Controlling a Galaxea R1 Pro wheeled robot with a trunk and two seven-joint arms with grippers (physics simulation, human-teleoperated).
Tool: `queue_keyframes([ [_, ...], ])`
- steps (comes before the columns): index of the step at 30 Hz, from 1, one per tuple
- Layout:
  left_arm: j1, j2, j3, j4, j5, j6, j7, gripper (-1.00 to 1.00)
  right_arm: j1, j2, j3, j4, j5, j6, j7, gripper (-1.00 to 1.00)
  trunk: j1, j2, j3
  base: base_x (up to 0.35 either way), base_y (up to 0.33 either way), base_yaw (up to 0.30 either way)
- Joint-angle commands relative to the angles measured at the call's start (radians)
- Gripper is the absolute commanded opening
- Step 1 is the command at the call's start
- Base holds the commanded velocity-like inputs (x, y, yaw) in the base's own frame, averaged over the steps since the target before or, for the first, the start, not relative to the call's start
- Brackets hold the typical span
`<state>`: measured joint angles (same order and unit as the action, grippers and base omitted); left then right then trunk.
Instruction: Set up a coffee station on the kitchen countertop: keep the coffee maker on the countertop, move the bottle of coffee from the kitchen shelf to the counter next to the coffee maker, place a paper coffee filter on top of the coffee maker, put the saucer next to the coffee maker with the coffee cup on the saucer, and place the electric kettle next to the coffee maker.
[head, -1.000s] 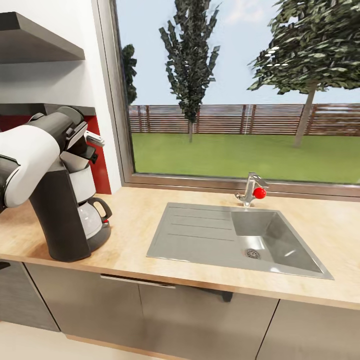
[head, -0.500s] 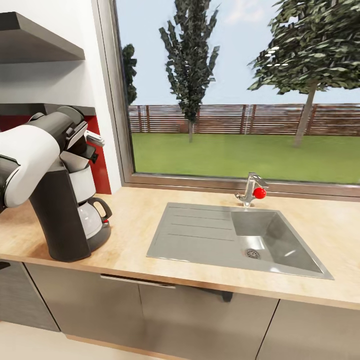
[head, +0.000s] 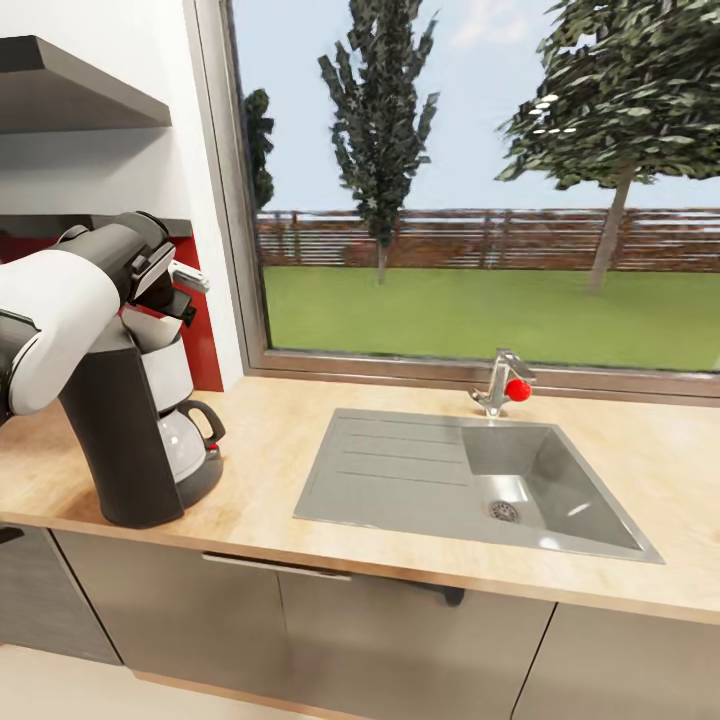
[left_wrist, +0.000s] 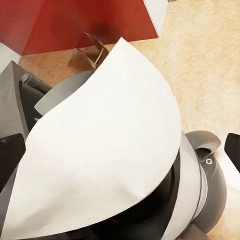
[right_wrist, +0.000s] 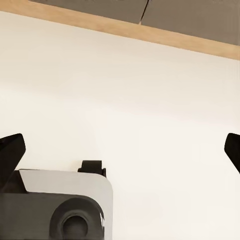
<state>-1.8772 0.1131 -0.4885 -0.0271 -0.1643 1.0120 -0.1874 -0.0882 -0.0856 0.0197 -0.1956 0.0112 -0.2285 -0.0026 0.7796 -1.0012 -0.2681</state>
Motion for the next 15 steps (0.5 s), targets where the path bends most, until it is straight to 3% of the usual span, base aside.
queue_keyframes([
  [1,0.000,0.000,-0.001,-0.002,-0.011,0.003,-0.010,1.00,-0.001,0.000,0.002,0.001,0.001,-0.003,0.000,1.00,0.000,-0.001,-0.001,0.000,0.000,0.000],
  [15,0.000,-0.011,-0.004,-0.012,-0.008,0.005,-0.012,1.00,-0.001,0.000,0.002,0.001,0.001,-0.003,0.000,1.00,-0.019,0.034,0.014,0.000,0.000,0.000],
])
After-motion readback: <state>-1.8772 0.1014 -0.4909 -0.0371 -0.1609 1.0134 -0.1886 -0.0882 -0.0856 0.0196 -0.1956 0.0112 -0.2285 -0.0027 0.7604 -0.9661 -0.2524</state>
